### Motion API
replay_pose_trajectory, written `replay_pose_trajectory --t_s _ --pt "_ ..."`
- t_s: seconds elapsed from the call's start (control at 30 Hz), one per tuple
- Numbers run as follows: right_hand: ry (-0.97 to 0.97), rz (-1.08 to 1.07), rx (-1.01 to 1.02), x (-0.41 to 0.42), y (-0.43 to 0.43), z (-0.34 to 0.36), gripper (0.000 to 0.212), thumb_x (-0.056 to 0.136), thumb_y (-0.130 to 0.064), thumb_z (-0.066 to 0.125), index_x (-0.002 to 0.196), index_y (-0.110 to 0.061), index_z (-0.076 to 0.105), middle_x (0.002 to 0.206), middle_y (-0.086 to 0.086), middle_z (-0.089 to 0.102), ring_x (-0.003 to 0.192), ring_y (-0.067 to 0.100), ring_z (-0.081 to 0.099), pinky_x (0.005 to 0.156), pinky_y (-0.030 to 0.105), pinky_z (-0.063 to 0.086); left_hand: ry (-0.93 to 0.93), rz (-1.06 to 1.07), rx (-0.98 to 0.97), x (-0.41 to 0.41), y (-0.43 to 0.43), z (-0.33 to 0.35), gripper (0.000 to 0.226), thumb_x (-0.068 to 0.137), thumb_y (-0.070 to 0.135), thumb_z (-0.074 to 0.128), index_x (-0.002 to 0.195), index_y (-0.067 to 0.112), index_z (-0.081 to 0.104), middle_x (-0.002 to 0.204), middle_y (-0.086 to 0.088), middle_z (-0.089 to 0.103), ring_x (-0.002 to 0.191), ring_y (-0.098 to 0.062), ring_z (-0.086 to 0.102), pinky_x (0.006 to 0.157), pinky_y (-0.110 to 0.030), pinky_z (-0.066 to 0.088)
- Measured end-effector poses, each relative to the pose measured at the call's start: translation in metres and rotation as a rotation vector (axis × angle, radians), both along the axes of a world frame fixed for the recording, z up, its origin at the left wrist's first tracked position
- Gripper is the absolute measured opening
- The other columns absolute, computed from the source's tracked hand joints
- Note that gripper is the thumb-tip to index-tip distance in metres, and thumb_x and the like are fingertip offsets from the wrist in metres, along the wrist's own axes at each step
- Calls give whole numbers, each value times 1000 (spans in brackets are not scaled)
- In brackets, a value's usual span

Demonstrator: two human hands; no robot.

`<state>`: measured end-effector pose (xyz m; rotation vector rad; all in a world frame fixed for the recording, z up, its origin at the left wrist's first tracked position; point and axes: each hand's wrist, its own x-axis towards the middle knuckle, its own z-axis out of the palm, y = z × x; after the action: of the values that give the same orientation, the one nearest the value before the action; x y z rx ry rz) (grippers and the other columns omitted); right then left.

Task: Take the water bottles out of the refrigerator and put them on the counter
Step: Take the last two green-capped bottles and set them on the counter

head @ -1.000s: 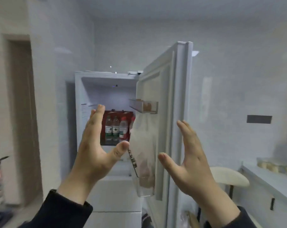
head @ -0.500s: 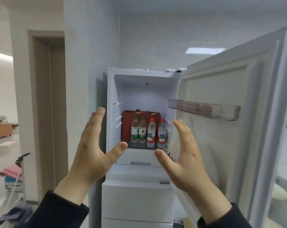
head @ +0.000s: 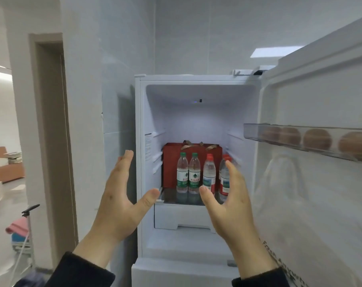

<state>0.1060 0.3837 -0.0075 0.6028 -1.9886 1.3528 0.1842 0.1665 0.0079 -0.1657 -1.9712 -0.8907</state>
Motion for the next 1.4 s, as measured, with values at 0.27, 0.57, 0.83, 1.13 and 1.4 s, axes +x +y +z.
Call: replay_pose_trajectory --t_s 0.27,0.57,0.83,1.13,1.4 --pt "-59 -45 -14 -106 -36 -13 89 73 -67 57 150 -43 20 156 -15 30 142 8 30 114 39 33 -35 -77 59 -118 -23 -21 82 82 61 65 143 56 11 147 45 9 147 2 13 115 -25 17" --pt "-110 -164 20 -235 -85 -14 85 79 -58 69 148 -48 21 145 -28 30 125 -13 23 103 25 28 -112 -176 187 -279 -65 -36 85 63 91 47 135 70 6 150 30 17 137 6 15 107 -28 21" --pt "-191 -211 5 -335 -110 -19 90 69 -73 58 146 -54 16 136 -39 24 129 -12 25 100 24 27 -194 -203 178 -410 -73 -59 101 68 84 45 153 44 10 163 10 22 148 -13 23 114 -49 33" --pt "-323 -171 16 -445 -136 -23 78 92 -42 61 155 -30 18 161 -7 24 145 13 26 107 29 27 -409 -16 281 -516 -46 -95 114 69 41 88 156 25 16 160 -3 30 145 -24 31 113 -45 35" --pt "-418 -182 -21 -486 -156 -43 66 93 -29 63 151 -19 32 148 1 42 135 21 43 104 28 37 -405 -2 389 -545 -51 -114 54 72 42 76 119 30 54 110 4 64 95 -18 65 76 -41 56"
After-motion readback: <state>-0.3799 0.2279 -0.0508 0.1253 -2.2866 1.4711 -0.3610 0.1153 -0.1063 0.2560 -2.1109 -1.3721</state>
